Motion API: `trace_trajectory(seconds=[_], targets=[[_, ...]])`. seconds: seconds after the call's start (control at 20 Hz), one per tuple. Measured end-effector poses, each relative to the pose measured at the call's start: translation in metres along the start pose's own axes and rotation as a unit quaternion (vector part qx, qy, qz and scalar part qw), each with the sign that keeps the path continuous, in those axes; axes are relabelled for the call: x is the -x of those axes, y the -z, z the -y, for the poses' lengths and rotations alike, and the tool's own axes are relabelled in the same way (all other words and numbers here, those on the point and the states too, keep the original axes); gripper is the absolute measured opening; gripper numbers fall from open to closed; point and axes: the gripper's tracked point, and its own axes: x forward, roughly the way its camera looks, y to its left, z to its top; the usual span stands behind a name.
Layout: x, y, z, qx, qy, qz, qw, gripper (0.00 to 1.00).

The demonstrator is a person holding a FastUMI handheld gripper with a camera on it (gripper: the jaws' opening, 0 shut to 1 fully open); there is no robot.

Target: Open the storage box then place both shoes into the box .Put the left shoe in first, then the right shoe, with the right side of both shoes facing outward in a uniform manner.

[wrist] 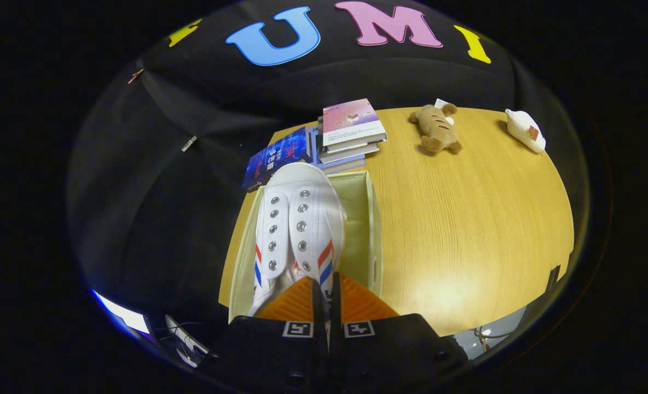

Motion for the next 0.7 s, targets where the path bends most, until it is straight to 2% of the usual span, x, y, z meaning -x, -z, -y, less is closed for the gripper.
trace_trajectory(seconds=[0.2, 0.3, 0.35, 0.45, 0.5, 0.6, 0.7], targets=[[-0.011, 0.011, 0.006, 0.008, 0.022, -0.016, 1.0, 0.06], [-0.012, 0.017, -0.003, 0.007, 0.002, -0.03, 1.0, 0.13], [-0.008, 0.013, -0.016, 0.002, -0.024, -0.024, 0.999, 0.34], [0.006, -0.007, -0.024, 0.004, -0.048, 0.006, 0.999, 0.6], [0.014, -0.014, -0.024, 0.01, -0.053, 0.016, 0.998, 0.64], [0.029, -0.027, -0.019, 0.019, -0.06, 0.034, 0.997, 0.82], [0.046, -0.042, -0.005, 0.029, -0.063, 0.058, 0.996, 0.88]])
